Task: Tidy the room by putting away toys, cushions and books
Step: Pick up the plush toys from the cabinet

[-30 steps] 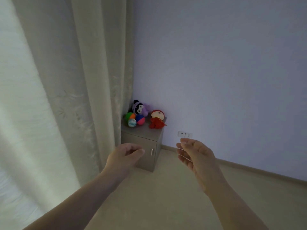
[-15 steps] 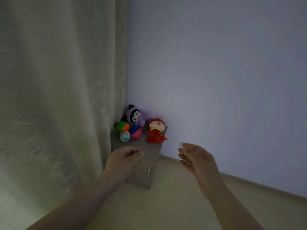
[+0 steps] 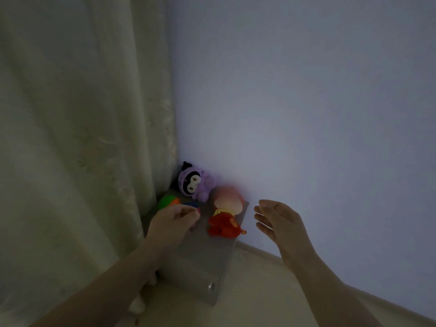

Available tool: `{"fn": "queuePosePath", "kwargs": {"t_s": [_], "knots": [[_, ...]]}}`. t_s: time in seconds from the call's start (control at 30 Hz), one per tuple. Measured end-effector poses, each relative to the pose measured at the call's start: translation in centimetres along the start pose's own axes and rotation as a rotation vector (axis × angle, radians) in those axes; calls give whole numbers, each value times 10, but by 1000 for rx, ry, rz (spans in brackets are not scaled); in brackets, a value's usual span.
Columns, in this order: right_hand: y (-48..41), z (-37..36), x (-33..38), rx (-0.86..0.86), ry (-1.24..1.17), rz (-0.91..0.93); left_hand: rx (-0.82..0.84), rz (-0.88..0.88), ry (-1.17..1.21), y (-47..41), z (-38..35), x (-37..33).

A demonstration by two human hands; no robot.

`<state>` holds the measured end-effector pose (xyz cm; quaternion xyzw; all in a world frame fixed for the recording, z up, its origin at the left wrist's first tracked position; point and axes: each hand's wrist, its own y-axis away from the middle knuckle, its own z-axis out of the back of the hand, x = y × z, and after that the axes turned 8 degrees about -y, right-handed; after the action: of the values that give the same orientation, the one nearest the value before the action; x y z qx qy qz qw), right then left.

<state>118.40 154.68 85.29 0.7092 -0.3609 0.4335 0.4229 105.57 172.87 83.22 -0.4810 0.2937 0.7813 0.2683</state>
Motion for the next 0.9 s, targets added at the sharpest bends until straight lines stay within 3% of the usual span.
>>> {"fn": "queuePosePath", "kwargs": {"t_s": [0.43,0.9], "knots": [[-185,-24,8,-30,120,-122,-26,158,-11,-197,-38,12],[-367,-43,-56,-87,393,-307,108,369,-73,-373,-72,42]]}}
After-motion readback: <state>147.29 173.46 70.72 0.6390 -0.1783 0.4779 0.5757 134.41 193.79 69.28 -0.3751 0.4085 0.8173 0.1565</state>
